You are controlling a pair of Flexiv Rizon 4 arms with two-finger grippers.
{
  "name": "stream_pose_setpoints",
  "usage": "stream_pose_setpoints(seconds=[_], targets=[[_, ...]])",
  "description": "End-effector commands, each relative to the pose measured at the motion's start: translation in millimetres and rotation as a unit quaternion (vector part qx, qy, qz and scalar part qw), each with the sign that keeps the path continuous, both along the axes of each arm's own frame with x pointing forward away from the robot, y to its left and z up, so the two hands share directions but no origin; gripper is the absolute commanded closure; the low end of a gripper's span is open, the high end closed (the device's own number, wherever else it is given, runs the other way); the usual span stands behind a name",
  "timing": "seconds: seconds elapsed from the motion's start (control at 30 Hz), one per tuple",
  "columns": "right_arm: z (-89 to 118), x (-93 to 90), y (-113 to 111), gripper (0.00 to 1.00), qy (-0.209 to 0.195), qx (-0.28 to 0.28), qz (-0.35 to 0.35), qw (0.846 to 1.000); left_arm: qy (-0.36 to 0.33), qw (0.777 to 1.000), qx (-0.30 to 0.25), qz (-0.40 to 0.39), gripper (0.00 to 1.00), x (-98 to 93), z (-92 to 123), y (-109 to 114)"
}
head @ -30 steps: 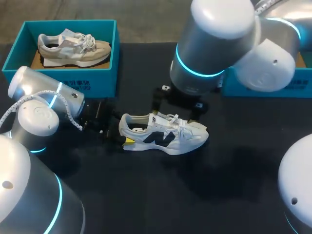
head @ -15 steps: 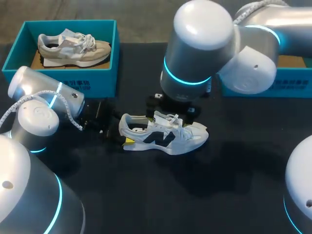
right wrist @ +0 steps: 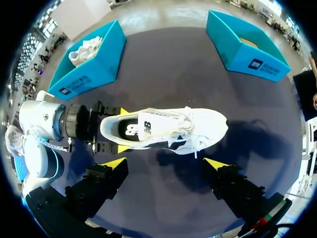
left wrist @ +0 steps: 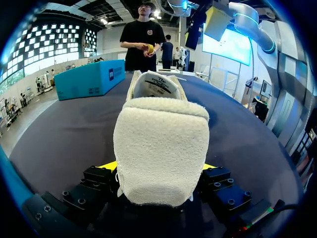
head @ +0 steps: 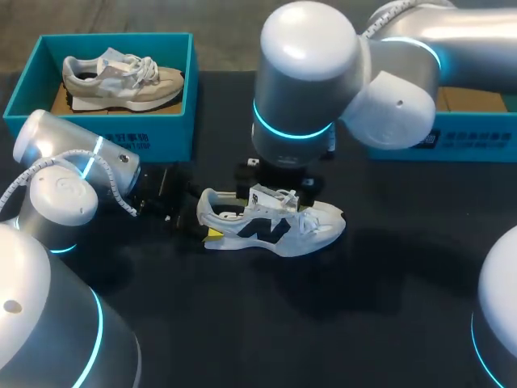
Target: Take the shoe out of the shoebox, open the shoe tongue, remove and reinsert the insole, then place the shoe into the shoebox
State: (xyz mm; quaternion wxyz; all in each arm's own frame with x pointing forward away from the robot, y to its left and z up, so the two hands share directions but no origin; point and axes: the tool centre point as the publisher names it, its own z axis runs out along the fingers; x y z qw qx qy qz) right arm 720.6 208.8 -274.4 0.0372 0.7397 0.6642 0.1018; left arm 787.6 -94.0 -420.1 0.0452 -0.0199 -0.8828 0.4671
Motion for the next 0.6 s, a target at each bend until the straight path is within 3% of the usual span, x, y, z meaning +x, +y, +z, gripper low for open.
stream_pose_setpoints(seconds=[0.03, 0.33, 0.6], targets=[[-3.2, -4.8, 8.9, 0.00, -0.021, -0.047, -0.063, 0.997, 0.000, 1.000, 0.002, 0.000, 1.00, -0.1, -6.3, -1.5], [-11.6, 10.9, 12.5, 0.00, -0.023, -0.096, -0.110, 0.989, 0.000, 1.000, 0.002, 0.000, 1.00, -0.1, -6.3, -1.5], [-19.5, 21.5, 20.2, 0.00, -0.010, -0.181, -0.156, 0.971, 0.000, 1.000, 0.002, 0.000, 1.00, -0.1, -6.3, -1.5]])
